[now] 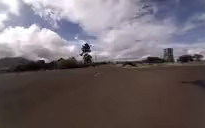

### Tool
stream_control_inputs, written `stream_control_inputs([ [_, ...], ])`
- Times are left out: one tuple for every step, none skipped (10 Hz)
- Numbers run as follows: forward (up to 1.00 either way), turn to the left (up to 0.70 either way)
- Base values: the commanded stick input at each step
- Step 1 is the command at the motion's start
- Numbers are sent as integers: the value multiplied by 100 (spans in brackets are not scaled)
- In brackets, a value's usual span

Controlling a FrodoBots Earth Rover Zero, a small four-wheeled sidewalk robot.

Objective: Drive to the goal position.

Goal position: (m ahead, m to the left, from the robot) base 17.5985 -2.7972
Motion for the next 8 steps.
stream_control_inputs([
  [70, 0],
  [70, 0],
  [70, 0],
  [70, 0],
  [70, 0],
  [70, 0],
  [70, -12],
  [70, -29],
])
